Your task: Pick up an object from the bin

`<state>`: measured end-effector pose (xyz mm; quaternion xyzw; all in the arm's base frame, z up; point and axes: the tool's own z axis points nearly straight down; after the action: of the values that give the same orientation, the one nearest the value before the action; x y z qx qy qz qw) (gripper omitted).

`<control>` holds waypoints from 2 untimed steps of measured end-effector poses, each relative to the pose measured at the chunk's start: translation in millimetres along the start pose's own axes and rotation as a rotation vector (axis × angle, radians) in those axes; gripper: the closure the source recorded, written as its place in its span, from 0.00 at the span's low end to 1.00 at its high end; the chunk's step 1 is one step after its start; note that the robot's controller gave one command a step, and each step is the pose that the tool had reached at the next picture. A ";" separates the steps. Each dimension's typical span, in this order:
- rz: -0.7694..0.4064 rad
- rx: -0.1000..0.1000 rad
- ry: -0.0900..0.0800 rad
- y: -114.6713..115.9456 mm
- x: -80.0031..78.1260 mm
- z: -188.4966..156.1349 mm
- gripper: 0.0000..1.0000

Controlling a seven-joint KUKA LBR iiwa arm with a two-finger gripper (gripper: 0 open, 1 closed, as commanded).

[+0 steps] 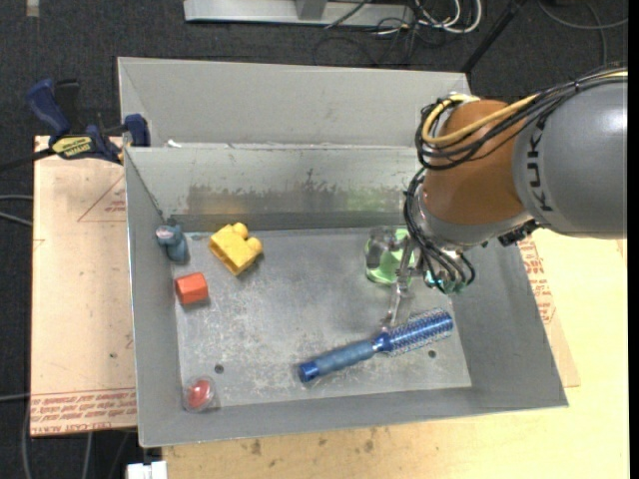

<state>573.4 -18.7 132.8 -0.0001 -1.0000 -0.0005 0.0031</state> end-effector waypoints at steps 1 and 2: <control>0.131 -0.001 -0.005 -31.1 83.8 65.6 0.00; 0.126 0.000 -0.005 -30.3 82.4 64.3 1.00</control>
Offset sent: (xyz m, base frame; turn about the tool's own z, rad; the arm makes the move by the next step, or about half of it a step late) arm -0.0827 -0.0307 -0.0628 0.1271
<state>490.7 -48.9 69.1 -0.0630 -0.9980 -0.0004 0.0006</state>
